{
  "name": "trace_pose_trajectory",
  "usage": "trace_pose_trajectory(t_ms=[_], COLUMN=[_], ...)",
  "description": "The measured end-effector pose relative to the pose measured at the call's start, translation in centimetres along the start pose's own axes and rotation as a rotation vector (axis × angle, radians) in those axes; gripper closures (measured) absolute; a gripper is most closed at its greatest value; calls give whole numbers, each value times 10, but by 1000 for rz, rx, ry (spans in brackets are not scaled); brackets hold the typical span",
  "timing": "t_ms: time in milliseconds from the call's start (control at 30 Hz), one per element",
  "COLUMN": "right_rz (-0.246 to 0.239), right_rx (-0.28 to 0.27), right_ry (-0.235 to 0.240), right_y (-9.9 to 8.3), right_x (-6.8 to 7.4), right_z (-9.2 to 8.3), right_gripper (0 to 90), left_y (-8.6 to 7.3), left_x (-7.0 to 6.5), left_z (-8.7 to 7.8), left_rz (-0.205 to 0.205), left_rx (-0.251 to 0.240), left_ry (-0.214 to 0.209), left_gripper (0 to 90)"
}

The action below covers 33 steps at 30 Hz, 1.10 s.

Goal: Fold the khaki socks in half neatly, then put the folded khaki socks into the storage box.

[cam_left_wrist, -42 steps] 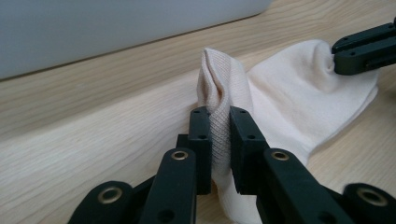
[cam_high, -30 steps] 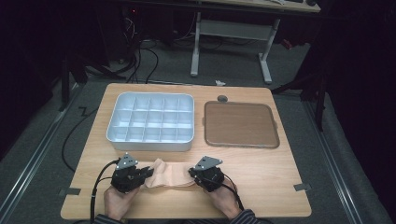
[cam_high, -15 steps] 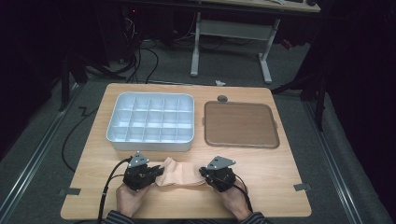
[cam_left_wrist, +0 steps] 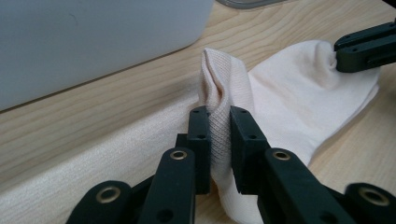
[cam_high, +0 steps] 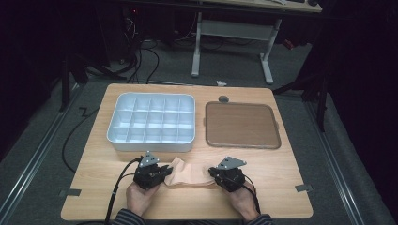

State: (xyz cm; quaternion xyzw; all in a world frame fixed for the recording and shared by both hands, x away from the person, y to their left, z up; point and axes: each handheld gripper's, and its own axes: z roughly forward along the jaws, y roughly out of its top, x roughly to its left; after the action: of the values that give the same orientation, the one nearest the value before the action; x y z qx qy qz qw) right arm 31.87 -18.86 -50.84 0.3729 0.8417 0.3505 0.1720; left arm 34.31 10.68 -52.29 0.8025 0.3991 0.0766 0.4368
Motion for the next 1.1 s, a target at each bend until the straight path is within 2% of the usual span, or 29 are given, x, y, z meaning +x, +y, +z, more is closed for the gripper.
trace_pose_trajectory(t_ms=[200, 300, 367, 500, 633, 733, 833, 933, 1000, 1100], right_rz=[20, 36, 34, 58, 83, 86, 118, 110, 112, 113], right_rx=[8, 26, 21, -5, -47, -74, -83, -117, -145, -155], right_ry=[8, 20, 22, 28, 23, -10, 3, -1, 14, 28], right_y=[-6, -9, -9, -9, -11, -13, -15, -16, -18, -18], right_x=[-3, -3, -2, -3, -3, -2, -1, 2, 4, 9], right_z=[7, 11, 12, 10, 4, -3, -8, -15, -17, -19], right_gripper=[836, 813, 773, 622, 569, 574, 616, 651, 662, 693], left_y=[-2, -3, -2, -2, -1, 0, 1, 1, 2, 3], left_x=[1, 2, 4, 6, 6, 8, 10, 15, 17, 19], left_z=[7, 7, 7, 5, -1, -10, -17, -20, -21, -21], left_rz=[24, 22, 4, -13, -15, -28, -43, -62, -69, -89], left_rx=[48, 58, 65, 66, 54, 44, 37, 30, 26, 33], left_ry=[25, 32, 31, 27, 23, 19, 16, 24, 28, 4], left_gripper=[773, 710, 675, 576, 515, 477, 455, 434, 430, 457])
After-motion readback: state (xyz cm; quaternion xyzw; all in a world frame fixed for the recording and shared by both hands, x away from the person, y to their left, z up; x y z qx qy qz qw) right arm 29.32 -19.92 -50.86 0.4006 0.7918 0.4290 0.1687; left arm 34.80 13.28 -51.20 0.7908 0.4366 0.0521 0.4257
